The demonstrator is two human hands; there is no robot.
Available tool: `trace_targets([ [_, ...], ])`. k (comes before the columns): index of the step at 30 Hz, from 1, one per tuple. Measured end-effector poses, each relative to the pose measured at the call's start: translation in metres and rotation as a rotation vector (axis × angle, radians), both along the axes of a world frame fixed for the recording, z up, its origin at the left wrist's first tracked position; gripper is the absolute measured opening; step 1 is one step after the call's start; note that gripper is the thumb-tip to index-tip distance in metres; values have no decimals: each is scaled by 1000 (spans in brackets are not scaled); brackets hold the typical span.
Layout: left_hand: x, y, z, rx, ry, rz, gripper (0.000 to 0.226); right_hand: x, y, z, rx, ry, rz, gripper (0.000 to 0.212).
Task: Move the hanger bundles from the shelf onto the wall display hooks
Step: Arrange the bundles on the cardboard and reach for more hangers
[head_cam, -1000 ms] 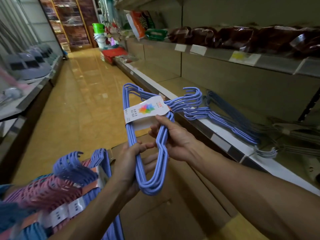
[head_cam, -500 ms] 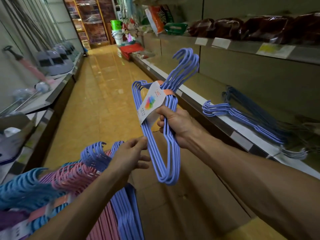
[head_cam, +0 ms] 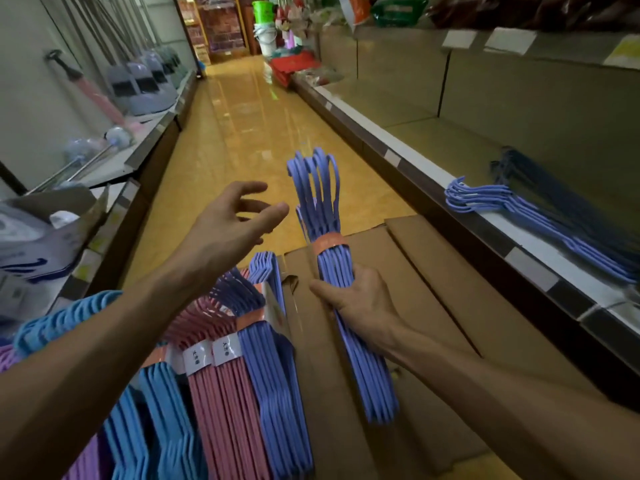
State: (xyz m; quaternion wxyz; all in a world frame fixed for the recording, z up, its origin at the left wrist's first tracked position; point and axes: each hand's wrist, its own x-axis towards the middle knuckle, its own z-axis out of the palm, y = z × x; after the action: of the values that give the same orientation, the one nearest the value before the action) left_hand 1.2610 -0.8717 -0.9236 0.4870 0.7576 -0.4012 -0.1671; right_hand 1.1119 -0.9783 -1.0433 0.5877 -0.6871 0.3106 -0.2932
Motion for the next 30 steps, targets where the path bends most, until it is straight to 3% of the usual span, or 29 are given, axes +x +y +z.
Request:
trace_targets([
  [5,9,-10,-16,80,-316,-35,90,1,22,-33,38,89,37,31],
  [8,20,-9,-25,221,-471,-73,88,1,38,-49,43,154,25,57],
  [11,27,-5,-35,329,-496,-99,79,7,47,-66,33,193,5,45],
  [15,33,-2,-41,335,-485,-98,70,18,52,-78,27,181,9,37],
  [19,44,5,-39,363,-578,-104,60,31,60,-84,40,137,78,42],
  [23,51,16,-47,364,-582,-85,60,38,67,-87,50,109,149,71],
  [30,50,18,-52,400,-638,-70,56,39,64,-91,70,104,198,65],
])
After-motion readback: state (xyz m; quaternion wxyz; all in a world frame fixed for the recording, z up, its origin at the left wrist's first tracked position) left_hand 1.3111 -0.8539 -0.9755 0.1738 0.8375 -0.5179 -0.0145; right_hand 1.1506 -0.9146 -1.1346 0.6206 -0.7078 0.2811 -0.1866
